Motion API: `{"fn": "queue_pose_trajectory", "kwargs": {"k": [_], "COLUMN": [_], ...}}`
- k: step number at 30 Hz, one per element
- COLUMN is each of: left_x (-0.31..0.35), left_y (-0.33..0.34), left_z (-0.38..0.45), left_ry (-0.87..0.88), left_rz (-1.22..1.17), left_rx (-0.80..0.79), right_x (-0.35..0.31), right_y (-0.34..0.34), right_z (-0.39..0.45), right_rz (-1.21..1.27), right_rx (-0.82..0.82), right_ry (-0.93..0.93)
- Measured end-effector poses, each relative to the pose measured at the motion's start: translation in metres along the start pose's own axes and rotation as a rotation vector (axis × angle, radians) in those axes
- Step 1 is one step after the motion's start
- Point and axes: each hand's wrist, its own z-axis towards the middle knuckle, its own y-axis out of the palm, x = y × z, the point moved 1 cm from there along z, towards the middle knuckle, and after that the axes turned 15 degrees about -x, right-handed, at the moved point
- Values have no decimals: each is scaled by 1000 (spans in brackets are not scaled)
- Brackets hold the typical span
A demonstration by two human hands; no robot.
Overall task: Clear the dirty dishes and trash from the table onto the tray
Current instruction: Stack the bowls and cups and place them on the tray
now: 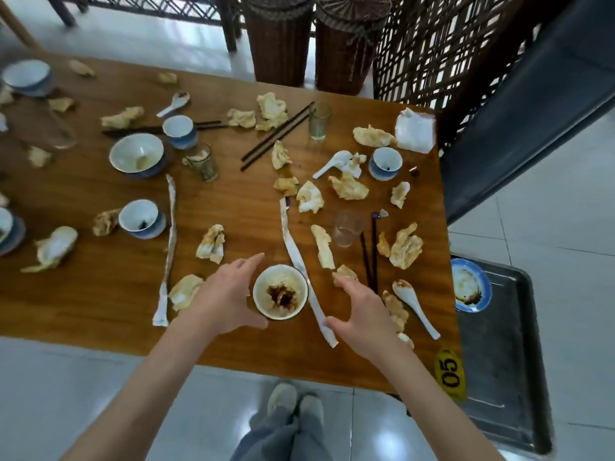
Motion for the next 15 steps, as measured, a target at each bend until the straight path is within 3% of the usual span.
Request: {"fn": "queue_pose_trajectory", "kwargs": {"k": [5, 15], "left_x": [-10, -20], "left_y": [14, 24], "left_z": [24, 28], "left_ry": [-22, 67], "left_rz": [124, 28], "left_rx": [-32, 83], "right_x": [-4, -14], "right_y": [18, 28], "right_z": [36, 54], "right_rz": [-67, -58], "right_rx": [-123, -110], "right_ry": [-61, -190]}}
